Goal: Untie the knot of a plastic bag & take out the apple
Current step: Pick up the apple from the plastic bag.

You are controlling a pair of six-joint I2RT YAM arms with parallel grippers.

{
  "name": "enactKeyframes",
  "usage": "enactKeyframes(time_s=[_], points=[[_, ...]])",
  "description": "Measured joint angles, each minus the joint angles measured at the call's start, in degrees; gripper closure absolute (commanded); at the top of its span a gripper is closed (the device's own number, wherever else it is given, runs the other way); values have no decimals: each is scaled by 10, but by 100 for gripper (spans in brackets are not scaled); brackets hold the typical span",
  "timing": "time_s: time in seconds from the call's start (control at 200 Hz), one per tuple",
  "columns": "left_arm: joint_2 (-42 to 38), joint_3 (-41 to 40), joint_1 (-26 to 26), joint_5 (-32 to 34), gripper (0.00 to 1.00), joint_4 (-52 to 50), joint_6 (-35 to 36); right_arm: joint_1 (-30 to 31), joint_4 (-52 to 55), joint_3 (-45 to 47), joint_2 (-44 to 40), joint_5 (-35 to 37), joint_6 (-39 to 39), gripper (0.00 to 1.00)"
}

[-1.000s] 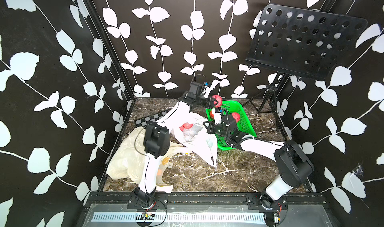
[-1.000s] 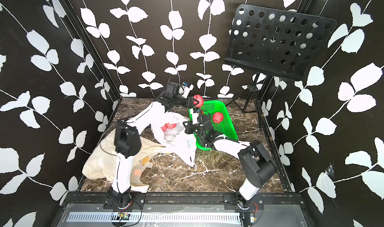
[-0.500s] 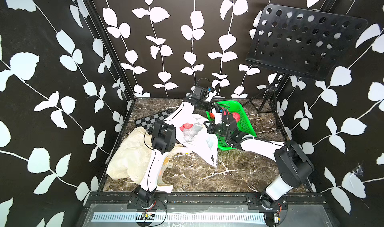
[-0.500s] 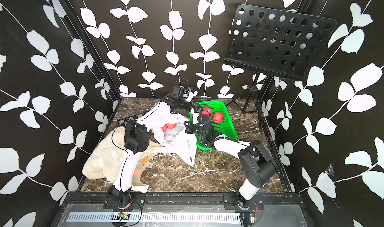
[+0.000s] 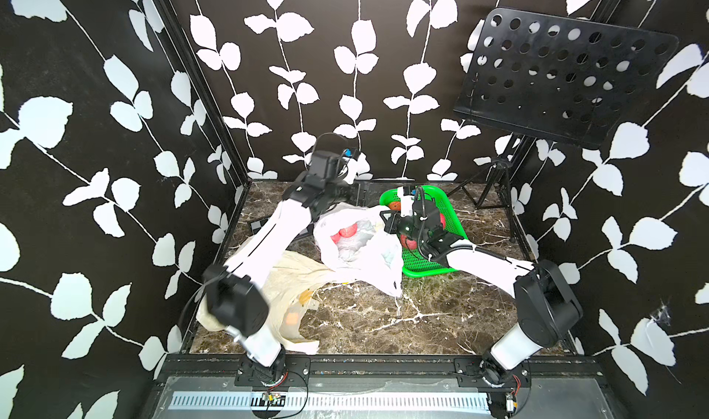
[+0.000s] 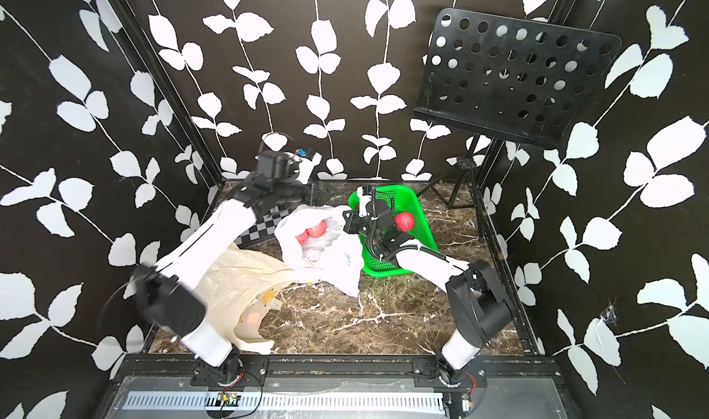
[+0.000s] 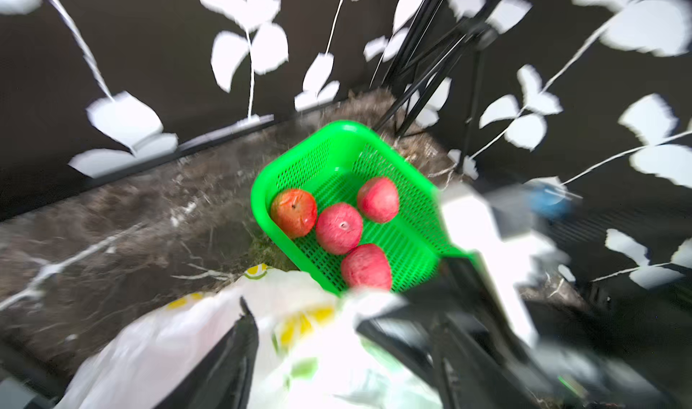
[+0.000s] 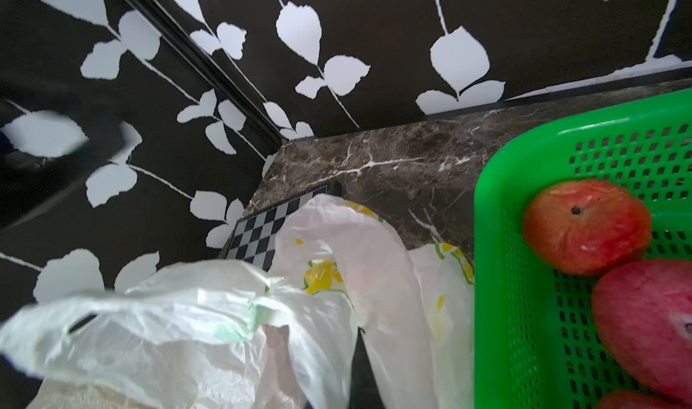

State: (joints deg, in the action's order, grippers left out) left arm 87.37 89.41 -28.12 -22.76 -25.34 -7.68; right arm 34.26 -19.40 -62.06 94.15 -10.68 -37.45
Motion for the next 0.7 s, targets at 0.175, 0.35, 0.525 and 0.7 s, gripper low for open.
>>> enactKeyframes(time_s=[0.175, 0.35, 0.525, 0.7], points=[[-97, -106, -43, 40, 36, -13, 9, -14, 0, -31, 24, -16, -21, 98], [-31, -159, -63, 109, 39, -37, 36, -21, 0, -40, 26, -32, -31, 98], [35, -175, -64, 206, 40, -30, 72, -21, 2, -43, 26, -37, -31, 98], [92, -169, -63, 279, 38, 10, 111, -21, 4, -43, 26, -40, -31, 98]])
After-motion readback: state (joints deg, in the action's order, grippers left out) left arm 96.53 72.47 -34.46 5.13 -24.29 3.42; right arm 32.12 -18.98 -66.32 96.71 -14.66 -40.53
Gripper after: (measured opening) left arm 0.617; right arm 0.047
